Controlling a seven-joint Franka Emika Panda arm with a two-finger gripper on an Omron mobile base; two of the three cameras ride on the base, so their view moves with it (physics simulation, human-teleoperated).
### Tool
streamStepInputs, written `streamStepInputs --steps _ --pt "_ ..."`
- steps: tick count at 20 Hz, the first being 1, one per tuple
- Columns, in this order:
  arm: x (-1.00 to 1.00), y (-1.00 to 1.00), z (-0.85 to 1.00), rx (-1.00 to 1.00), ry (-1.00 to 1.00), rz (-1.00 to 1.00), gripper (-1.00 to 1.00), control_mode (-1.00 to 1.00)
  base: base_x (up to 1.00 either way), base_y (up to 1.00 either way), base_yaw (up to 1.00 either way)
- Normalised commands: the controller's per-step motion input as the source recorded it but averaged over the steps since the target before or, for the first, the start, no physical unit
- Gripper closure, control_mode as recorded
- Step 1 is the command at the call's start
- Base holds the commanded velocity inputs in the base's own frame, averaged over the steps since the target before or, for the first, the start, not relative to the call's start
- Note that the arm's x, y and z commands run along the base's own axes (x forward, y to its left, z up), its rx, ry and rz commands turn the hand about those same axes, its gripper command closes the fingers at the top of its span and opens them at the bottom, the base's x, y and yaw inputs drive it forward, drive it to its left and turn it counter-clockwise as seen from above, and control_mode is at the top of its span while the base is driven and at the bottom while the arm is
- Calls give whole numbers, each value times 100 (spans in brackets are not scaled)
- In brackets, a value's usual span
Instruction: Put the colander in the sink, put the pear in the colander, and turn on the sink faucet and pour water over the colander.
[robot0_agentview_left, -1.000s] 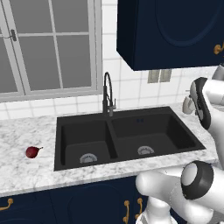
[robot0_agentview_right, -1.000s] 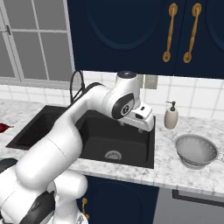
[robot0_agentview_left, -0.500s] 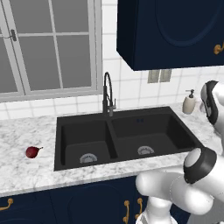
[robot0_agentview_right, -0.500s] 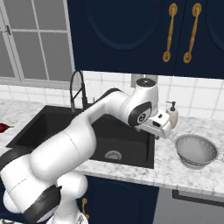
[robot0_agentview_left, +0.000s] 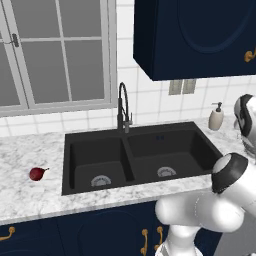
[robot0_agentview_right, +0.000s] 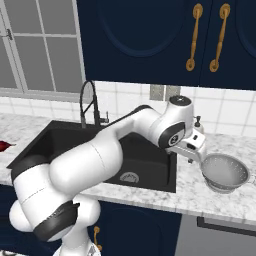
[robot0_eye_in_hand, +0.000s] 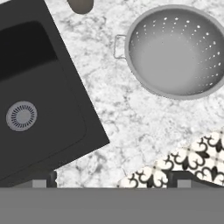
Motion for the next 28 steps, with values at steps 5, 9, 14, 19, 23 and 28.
streamStepInputs --steps 5,9,14,19,23,28 --pt "22 -20 -25 0 0 0 -100 -100 0 0 0" --pt "12 -25 -26 0 0 0 -100 -100 0 0 0" --pt "9 -30 -28 0 0 0 -100 -100 0 0 0" --pt "0 -9 -34 -4 0 0 -100 -100 0 0 0" --pt "0 0 -27 -2 0 0 -100 -100 0 0 0" --pt "3 0 -20 -1 0 0 -100 -100 0 0 0"
